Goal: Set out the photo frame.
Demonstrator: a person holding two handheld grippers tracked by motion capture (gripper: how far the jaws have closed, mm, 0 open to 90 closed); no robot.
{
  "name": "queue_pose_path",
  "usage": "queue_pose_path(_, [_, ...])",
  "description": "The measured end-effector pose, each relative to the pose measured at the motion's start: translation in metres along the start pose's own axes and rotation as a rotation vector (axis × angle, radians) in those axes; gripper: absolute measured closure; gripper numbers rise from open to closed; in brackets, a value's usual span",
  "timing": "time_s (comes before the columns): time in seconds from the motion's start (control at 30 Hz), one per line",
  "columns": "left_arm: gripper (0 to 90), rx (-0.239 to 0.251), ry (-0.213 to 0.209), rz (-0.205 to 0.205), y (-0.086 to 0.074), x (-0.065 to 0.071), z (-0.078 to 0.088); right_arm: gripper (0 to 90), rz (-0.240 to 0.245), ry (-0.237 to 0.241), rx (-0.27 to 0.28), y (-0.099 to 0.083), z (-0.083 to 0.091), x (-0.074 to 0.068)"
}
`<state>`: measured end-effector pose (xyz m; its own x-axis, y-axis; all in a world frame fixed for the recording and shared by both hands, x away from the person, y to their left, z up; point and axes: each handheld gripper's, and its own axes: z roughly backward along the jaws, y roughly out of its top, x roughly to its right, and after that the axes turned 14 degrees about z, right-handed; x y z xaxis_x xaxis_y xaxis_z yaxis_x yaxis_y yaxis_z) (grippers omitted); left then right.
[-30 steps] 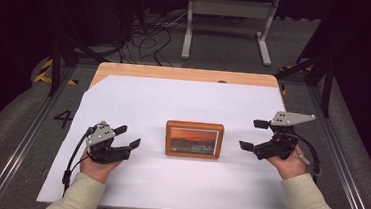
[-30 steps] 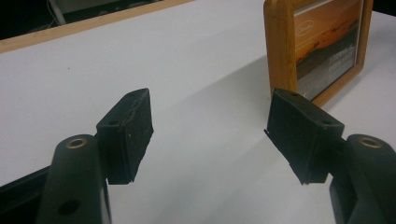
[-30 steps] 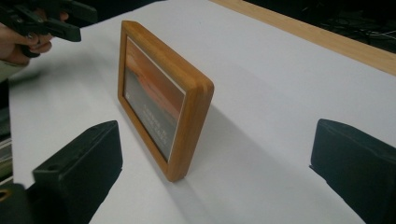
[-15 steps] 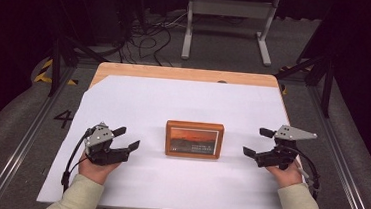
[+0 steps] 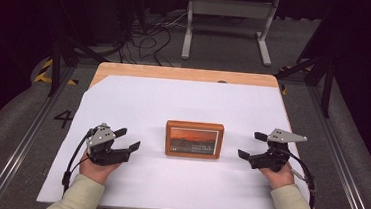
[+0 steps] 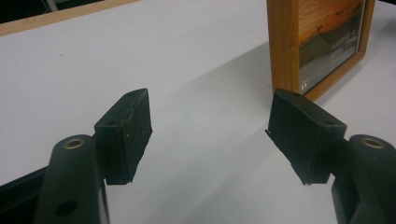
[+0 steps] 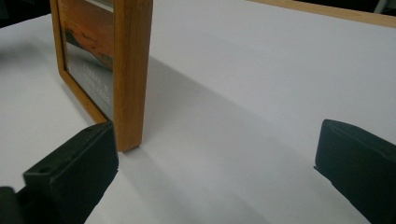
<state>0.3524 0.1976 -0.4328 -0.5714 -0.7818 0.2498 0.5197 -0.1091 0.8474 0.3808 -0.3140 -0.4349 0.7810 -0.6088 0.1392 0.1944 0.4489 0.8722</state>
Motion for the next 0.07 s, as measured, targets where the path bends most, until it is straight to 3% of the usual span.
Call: queue_pose_path(0.07, [30.2, -0.004, -0.003, -0.004, -0.0001, 0.0000, -0.0008, 0.0, -0.002, -0.007, 0.002, -0.0001, 0.0003, -0.0001])
